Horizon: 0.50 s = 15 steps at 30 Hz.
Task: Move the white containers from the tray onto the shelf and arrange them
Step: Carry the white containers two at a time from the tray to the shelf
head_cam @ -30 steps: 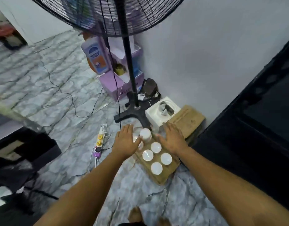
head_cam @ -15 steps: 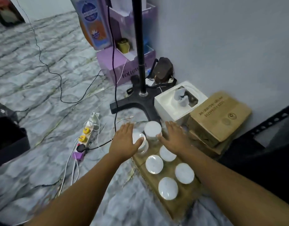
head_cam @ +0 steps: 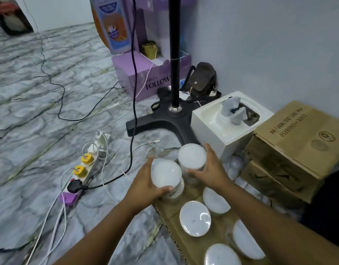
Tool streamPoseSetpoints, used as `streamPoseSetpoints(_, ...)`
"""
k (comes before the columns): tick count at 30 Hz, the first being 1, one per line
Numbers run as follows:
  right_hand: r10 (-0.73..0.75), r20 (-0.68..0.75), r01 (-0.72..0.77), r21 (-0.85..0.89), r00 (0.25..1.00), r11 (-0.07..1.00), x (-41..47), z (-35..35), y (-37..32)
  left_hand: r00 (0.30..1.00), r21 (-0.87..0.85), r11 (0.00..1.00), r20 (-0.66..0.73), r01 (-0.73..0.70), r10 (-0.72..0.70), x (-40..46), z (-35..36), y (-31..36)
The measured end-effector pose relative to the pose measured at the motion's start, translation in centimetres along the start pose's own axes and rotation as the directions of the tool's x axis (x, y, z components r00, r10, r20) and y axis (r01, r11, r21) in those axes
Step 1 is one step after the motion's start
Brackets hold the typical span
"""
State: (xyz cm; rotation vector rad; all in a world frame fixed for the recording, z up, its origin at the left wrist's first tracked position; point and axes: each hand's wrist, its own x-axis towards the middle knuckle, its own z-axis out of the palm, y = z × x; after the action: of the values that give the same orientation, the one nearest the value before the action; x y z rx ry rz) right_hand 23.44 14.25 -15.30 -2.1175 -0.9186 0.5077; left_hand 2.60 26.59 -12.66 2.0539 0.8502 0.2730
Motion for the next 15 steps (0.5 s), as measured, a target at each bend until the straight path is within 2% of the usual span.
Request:
streamPoseSetpoints(4,0.018,-0.045,-0.011,0.149,0.999,0.989,0.2,1.3,0.8,0.998,-0.177,0.983,0.056,0.051,-0.041,0.0,1.7,-1.9)
streamPoseSetpoints(7,0.013,-0.071,0.002,0.212,0.997,0.977,0.4,1.7,1.0,0.997,-0.222,0.973,0.056,0.062,-0.050,0.0,2.6,-2.3)
streamPoseSetpoints(15,0.035,-0.030,-0.025,0.287,0.999,0.958,0.0,1.3,1.0,0.998,-0.282,0.958,0.033,0.058,-0.051,0.0,3.9,-1.9)
